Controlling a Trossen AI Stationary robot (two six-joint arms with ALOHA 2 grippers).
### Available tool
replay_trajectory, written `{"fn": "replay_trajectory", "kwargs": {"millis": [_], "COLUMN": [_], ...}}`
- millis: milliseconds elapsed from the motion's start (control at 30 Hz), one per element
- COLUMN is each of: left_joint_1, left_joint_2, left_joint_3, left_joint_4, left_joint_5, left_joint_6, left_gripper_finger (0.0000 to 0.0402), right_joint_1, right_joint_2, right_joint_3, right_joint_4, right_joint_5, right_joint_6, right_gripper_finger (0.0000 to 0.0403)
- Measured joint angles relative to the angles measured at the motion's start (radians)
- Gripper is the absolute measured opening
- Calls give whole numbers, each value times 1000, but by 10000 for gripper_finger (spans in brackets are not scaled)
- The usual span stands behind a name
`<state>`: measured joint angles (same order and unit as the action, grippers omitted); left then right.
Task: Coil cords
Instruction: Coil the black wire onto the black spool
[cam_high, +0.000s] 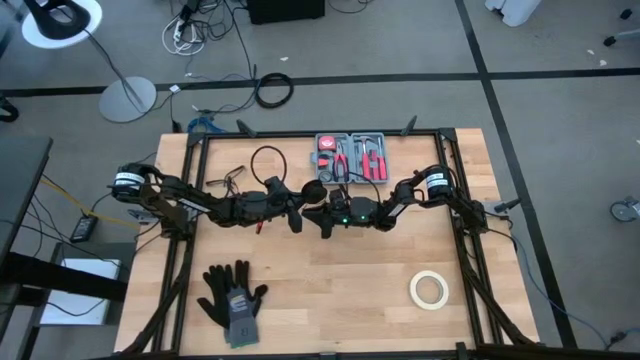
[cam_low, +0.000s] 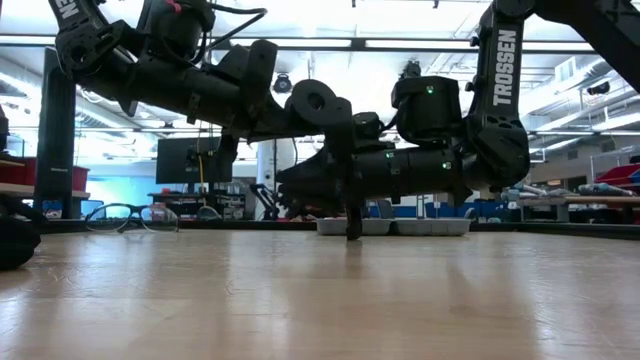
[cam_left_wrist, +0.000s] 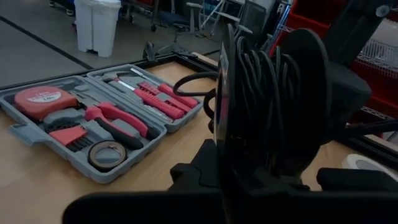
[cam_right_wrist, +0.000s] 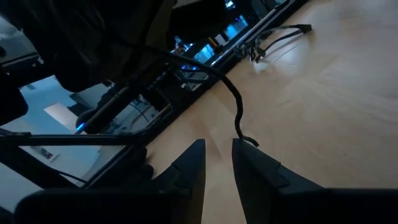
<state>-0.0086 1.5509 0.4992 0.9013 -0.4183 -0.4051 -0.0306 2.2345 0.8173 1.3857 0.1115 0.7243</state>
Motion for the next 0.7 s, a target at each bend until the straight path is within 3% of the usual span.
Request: {"fn": "replay_trajectory", "kwargs": {"millis": [567,700], "left_joint_1": [0,0], "left_joint_2": [0,0], "left_joint_3": [0,0], "left_joint_4": [11,-2], "left_joint_5": [16,16], "left_joint_6": [2,3], "left_gripper_finger": [0,0], "right_joint_1": [3,5], "right_joint_2": [5,5], "right_joint_3": [-4,-3], "right_joint_4": [54,49], "right_joint_5": [23,23], "right_joint_6": [-92,-90], "right_gripper_finger": [80,40]}}
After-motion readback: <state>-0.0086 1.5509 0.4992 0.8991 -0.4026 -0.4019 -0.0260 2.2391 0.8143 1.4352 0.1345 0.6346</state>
